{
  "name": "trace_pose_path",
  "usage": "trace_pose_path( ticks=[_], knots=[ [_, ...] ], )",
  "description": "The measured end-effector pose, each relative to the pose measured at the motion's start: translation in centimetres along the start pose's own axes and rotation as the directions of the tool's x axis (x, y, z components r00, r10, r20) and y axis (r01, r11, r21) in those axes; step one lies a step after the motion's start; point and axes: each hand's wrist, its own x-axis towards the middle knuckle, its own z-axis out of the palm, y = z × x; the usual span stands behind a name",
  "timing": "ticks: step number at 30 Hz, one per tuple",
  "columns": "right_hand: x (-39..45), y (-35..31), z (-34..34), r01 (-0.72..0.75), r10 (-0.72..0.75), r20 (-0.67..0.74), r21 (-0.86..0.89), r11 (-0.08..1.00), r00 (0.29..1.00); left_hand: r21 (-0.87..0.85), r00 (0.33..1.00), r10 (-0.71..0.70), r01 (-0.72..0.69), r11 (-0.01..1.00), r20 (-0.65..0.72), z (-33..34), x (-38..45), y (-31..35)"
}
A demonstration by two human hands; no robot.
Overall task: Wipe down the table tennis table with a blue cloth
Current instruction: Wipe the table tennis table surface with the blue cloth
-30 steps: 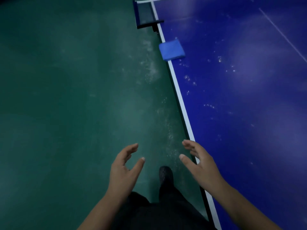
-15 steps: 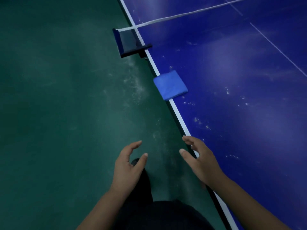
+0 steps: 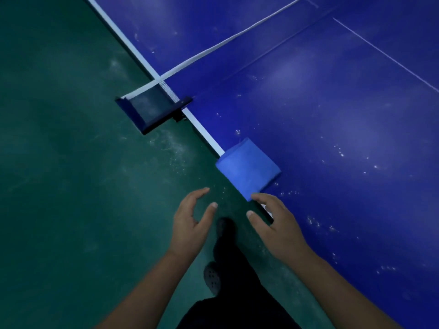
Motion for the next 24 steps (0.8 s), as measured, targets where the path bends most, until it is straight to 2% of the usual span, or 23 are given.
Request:
trace_pose_path(
  ticks=[4, 7, 9, 11, 13, 17, 20, 21, 24],
  knots=[
    [6.3, 1.0, 2.6, -0.039, 0.038, -0.065, -0.025, 0.999, 0.997, 0.014, 0.999, -0.035, 0.035, 0.999, 0.023, 1.0, 7.5, -2.1],
    [11.6, 1.8, 4.5, -0.044, 0.013, -0.144, -0.209, 0.977, 0.989, 0.096, 0.996, 0.024, -0.032, 0.995, 0.091, 2.1, 13.0, -3.8],
    [14.8, 2.3, 5.6, -0.078, 0.026, -0.129, -0.411, 0.908, 0.991, 0.193, 0.983, 0.075, -0.107, 0.975, 0.166, 2.8, 16.5, -4.8],
    [16.8, 2.9, 6.7, -0.090, -0.001, -0.150, -0.598, 0.797, 0.989, 0.294, 0.960, 0.154, -0.221, 0.930, 0.234, 3.4, 19.8, -5.9],
    [17.5, 4.0, 7.4, -0.099, -0.024, -0.167, -0.689, 0.718, 0.986, 0.402, 0.926, 0.234, -0.343, 0.849, 0.295, 3.6, 23.0, -7.4],
    [18.0, 6.7, 6.3, -0.180, 0.011, -0.228, -0.733, 0.656, 0.973, 0.566, 0.888, 0.266, -0.446, 0.693, 0.375, 2.5, 28.9, -10.4],
    [20.9, 7.6, 2.6, -0.308, 0.071, -0.337, -0.731, 0.609, 0.939, 0.595, 0.834, 0.307, -0.545, 0.591, 0.458, 1.0, 31.3, -11.5],
    [22.6, 7.7, 1.2, -0.390, 0.115, -0.410, -0.690, 0.610, 0.905, 0.594, 0.814, 0.326, -0.576, 0.561, 0.481, 0.6, 31.6, -11.7],
    [28.1, 6.5, -0.2, -0.619, 0.241, -0.635, -0.479, 0.622, 0.734, 0.594, 0.791, 0.352, -0.609, 0.526, 0.500, -0.1, 32.0, -11.7]
  ],
)
